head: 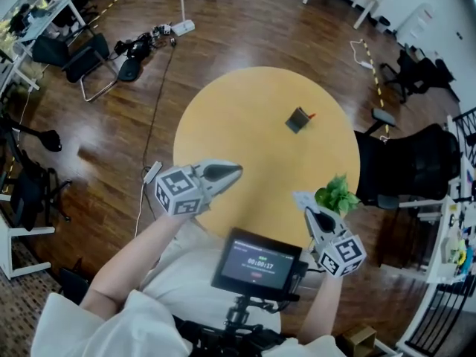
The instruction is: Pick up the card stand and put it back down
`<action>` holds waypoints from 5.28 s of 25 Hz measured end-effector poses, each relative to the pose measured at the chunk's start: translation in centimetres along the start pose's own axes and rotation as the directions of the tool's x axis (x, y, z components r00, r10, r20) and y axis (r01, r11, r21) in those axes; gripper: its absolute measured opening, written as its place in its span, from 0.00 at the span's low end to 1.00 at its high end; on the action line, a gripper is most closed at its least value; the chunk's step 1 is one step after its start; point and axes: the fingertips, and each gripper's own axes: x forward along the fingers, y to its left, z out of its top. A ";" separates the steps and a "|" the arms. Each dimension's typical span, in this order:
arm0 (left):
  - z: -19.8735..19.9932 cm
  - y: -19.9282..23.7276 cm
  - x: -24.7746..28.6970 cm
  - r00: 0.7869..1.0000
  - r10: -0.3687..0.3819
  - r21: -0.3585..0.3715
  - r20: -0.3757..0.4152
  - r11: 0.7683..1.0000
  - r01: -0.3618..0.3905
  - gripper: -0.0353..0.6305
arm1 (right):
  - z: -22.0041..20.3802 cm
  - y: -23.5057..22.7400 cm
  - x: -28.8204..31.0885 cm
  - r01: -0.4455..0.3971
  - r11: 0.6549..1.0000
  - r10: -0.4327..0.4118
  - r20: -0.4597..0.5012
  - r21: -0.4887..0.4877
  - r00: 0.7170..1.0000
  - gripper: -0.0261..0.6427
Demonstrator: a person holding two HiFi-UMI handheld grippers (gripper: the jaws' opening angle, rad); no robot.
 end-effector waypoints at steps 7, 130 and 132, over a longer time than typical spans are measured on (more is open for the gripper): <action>-1.4 0.6 1.1 0.998 0.008 0.024 -0.065 1.000 -0.006 0.05 | -2.3 -1.0 1.8 -0.022 0.999 0.023 -0.035 0.034 0.999 0.08; -17.1 5.8 2.2 0.884 -0.001 -0.069 -0.468 0.997 -0.036 0.05 | -31.7 -8.5 18.0 0.118 0.964 -0.034 -0.327 0.238 0.944 0.08; -17.2 5.9 2.0 0.884 0.002 -0.071 -0.467 0.997 -0.039 0.05 | -31.9 -8.5 18.1 0.117 0.965 -0.033 -0.333 0.235 0.942 0.08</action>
